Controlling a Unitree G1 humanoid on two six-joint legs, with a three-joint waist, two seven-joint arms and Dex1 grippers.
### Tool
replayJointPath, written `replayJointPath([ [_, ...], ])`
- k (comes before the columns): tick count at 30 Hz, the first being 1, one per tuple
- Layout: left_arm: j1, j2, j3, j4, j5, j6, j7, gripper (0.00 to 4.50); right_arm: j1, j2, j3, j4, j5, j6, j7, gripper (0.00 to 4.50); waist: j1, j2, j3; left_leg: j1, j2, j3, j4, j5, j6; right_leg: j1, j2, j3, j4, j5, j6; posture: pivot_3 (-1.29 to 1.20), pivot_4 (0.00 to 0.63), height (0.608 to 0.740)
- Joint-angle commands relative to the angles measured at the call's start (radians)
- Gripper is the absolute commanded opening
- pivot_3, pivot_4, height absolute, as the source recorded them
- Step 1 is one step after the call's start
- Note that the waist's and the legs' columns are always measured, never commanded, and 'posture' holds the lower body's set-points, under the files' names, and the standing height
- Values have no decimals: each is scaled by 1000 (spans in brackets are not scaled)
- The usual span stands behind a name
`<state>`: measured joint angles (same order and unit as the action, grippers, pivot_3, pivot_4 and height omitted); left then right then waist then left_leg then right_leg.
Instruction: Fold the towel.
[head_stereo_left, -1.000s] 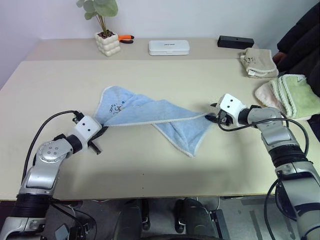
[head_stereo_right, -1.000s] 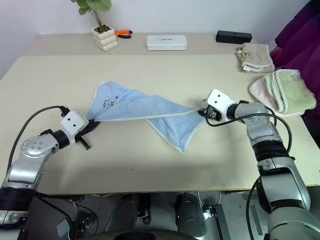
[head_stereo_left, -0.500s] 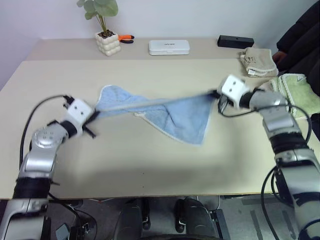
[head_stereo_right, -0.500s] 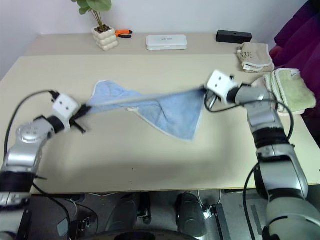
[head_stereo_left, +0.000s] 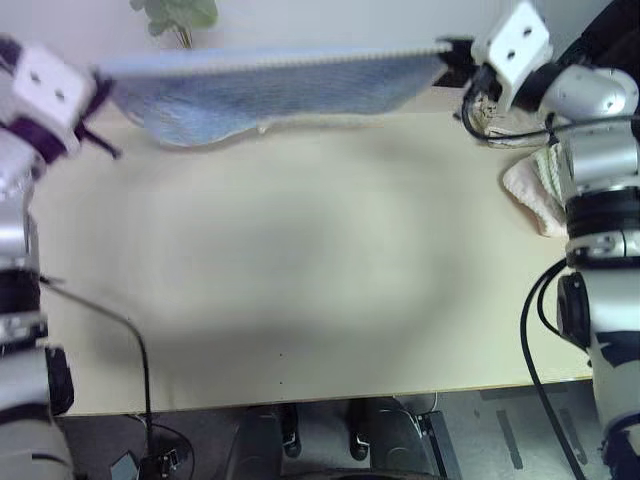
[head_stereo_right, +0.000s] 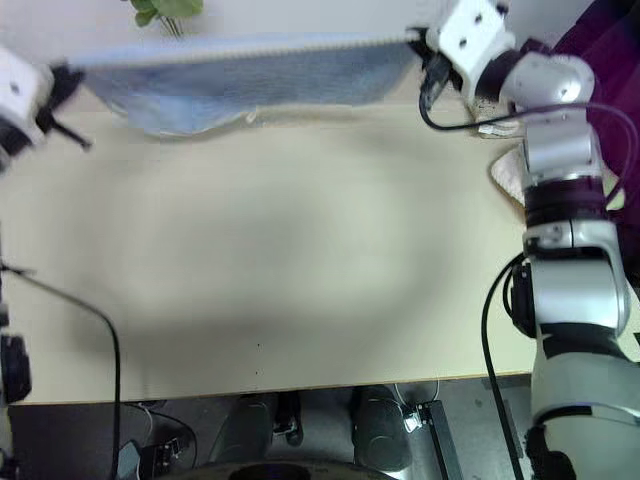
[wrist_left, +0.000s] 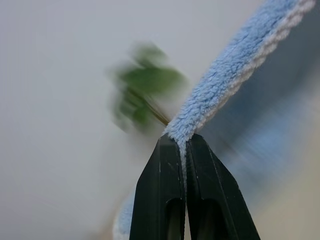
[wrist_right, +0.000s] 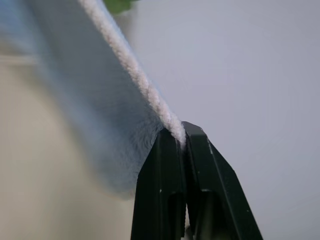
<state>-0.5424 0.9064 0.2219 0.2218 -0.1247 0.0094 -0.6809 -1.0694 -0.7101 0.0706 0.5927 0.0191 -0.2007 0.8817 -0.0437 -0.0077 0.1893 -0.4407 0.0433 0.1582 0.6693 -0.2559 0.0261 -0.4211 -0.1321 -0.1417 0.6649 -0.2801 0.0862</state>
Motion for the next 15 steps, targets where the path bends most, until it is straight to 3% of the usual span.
replayJointPath([
  [1, 291, 49, 151, -314, -129, 171, -118, 0, 186, -86, -8, -267, 110, 161, 184, 14, 1, 0, 0, 0, 0, 0, 0, 0, 0, -1, 0, 1, 0, 0, 0, 0, 150, 740],
  [3, 414, 46, 200, -425, -170, 250, -132, 0, 269, -108, -13, -368, 147, 246, 227, 14, 3, 0, 1, -1, 0, 0, 1, 0, 0, -2, -1, 2, 0, 0, 0, 0, 150, 740],
  [7, 805, 35, 342, -682, -227, 421, -255, 0, 520, -235, -18, -584, 228, 428, 382, 14, 6, 1, 1, -1, 4, -1, 9, 0, -1, -1, 2, 2, 2, 2, -3, 0, 150, 740],
  [15, 982, 58, 475, -781, -308, 550, -365, 0, 663, -363, -69, -727, 321, 541, 486, 14, 13, 1, 0, 1, 7, -3, 10, -5, 0, -3, 1, 2, -1, 7, -13, 0, 150, 740],
])
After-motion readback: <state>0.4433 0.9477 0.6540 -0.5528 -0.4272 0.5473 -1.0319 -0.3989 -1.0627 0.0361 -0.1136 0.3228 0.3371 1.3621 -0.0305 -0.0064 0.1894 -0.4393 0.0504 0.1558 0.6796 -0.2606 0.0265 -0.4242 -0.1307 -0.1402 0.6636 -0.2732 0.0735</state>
